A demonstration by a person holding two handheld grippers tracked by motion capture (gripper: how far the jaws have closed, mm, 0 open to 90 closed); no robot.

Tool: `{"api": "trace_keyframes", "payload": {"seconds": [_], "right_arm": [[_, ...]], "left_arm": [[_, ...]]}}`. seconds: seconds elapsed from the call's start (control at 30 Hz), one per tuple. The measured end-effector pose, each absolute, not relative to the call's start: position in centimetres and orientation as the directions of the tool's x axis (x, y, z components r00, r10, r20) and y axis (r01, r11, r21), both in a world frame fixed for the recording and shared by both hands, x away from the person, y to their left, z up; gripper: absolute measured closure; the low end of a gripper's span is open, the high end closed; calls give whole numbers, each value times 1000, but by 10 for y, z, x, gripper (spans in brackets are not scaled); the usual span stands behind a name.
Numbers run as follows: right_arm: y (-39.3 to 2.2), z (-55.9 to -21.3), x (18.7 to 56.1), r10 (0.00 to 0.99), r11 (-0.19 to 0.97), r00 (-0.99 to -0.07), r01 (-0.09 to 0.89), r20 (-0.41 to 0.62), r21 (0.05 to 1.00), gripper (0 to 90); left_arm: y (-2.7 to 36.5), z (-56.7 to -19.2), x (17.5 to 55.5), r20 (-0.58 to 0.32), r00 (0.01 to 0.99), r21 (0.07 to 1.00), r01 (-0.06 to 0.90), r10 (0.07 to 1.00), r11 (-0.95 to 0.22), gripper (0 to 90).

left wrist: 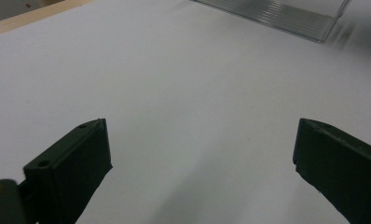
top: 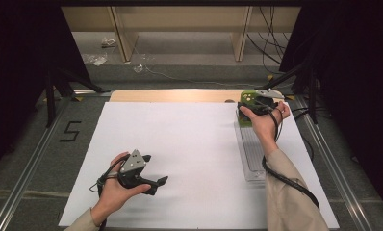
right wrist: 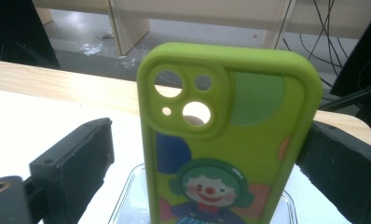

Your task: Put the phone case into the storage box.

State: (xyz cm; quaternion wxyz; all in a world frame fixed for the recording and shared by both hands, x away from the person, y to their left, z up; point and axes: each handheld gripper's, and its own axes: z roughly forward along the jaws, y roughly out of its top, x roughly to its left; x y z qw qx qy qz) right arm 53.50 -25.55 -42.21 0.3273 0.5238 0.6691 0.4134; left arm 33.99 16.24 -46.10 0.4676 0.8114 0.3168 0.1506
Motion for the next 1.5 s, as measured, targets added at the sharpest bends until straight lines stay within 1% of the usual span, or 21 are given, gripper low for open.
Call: {"api": "trace_keyframes", "payload": {"seconds": [0.27, 0.97, 1.5], "right_arm": [[-258, -421, 530, 972, 107, -236, 433, -1, 895, 60], [-255, -415, 506, 962, 121, -275, 426, 0, 897, 74], [-249, -414, 485, 943, 145, -331, 414, 0, 899, 78]], "left_arm": [[162, -461, 340, -52, 755, 854, 373, 653, -363, 35], [162, -461, 340, -51, 754, 854, 373, 655, -362, 35], [163, -460, 340, -50, 752, 855, 373, 658, -361, 36]]}}
